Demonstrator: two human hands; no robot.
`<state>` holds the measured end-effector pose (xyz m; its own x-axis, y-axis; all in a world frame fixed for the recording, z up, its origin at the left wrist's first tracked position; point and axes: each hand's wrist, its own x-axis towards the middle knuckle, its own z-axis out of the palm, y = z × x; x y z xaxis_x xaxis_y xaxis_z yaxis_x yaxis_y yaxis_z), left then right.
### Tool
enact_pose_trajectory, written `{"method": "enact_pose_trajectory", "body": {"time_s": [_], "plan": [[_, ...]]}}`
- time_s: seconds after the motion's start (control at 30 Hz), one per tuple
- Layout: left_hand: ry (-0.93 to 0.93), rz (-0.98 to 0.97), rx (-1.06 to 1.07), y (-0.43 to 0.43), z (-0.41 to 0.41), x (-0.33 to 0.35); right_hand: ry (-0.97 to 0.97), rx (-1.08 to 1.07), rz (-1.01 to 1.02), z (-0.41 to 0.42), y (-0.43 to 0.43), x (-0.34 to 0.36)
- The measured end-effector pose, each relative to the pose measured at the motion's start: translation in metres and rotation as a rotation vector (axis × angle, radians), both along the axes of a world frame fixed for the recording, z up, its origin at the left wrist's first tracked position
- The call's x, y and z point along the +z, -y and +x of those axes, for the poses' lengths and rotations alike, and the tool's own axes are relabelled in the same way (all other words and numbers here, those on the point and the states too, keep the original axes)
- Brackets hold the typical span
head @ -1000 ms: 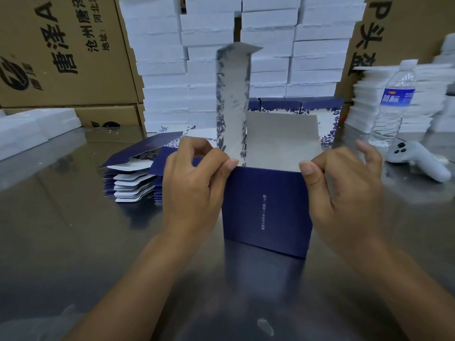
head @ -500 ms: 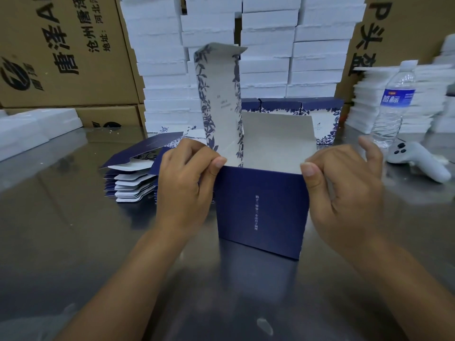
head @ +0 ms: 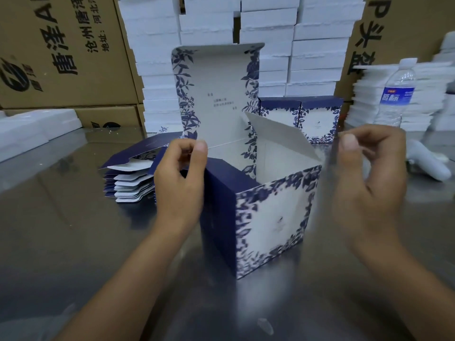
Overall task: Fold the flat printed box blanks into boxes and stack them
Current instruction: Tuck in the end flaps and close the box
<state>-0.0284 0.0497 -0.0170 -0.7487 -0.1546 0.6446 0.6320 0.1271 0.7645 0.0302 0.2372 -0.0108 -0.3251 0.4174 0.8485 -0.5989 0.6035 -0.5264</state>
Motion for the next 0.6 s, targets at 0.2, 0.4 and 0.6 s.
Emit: {"method": "enact_pose_trajectory", "body": {"time_s": [0.2,0.4,0.6], "plan": [[0.158,0.18,-0.202,0.0,0.002,0.005,0.331,0.287,-0.331,-0.006,0.0,-0.001],[0.275,0.246,-0.337,-0.001,0.005,0.009,0.659,0.664,-0.276,-0.006,-0.005,0.004],[0.312,0.291,-0.375,-0.003,0.005,0.009,0.73,0.799,-0.158,-0.001,-0.011,0.008]]}}
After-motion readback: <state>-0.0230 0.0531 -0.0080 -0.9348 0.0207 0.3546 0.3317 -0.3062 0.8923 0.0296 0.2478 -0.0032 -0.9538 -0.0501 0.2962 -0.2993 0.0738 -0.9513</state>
